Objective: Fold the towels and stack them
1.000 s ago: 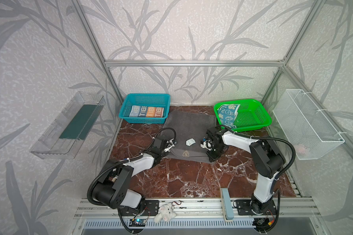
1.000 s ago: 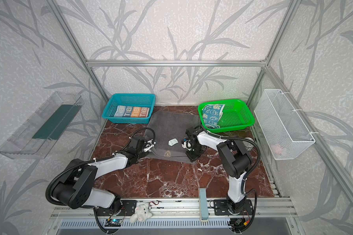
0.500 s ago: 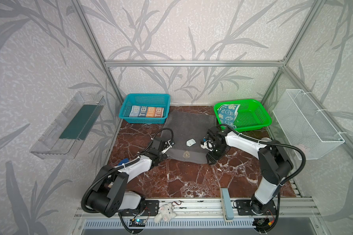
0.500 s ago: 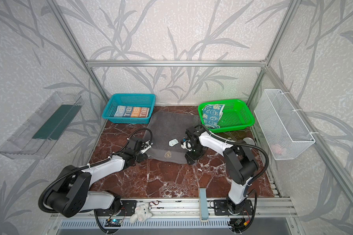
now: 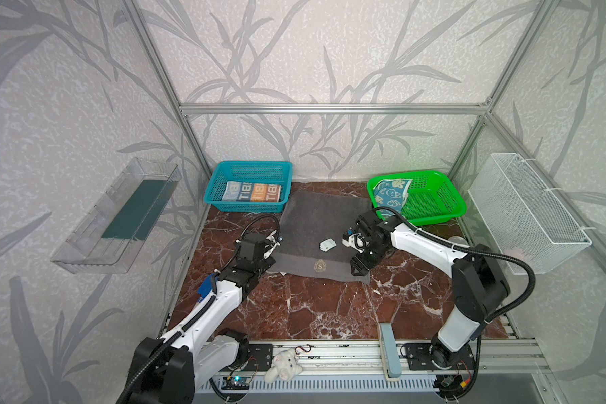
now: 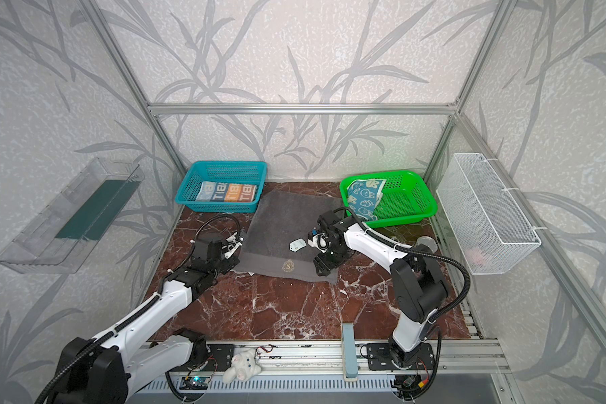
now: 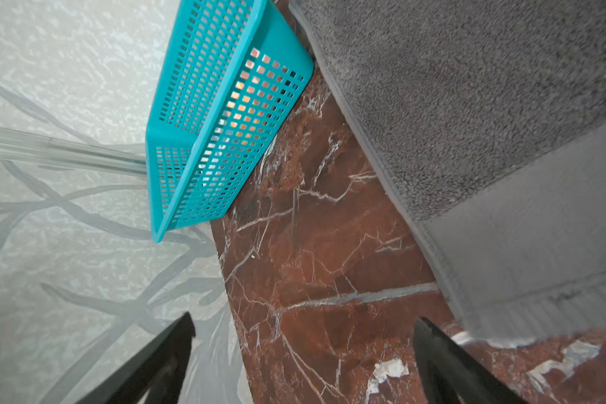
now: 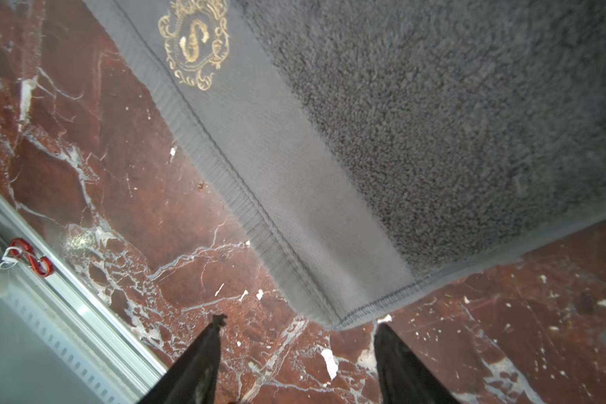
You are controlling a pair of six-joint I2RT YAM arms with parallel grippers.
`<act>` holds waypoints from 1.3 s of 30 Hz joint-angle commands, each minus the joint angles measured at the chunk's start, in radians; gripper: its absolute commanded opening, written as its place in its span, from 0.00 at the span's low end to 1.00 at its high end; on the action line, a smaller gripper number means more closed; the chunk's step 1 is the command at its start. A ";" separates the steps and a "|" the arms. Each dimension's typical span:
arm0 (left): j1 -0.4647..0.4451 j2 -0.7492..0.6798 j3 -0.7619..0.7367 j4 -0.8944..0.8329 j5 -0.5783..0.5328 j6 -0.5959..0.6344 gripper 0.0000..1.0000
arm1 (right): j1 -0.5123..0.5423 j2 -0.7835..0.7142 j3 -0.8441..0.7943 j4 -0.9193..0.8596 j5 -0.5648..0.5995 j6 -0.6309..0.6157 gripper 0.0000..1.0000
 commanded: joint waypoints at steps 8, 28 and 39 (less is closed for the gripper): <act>0.020 0.009 0.107 -0.045 0.219 -0.363 0.93 | -0.003 0.082 -0.012 0.092 -0.034 0.111 0.48; -0.088 0.170 0.216 -0.168 0.318 -0.845 0.00 | 0.030 0.044 -0.147 -0.065 0.176 -0.016 0.12; -0.127 0.326 0.227 -0.124 0.334 -1.022 0.00 | 0.005 -0.033 -0.079 0.050 0.089 0.028 0.18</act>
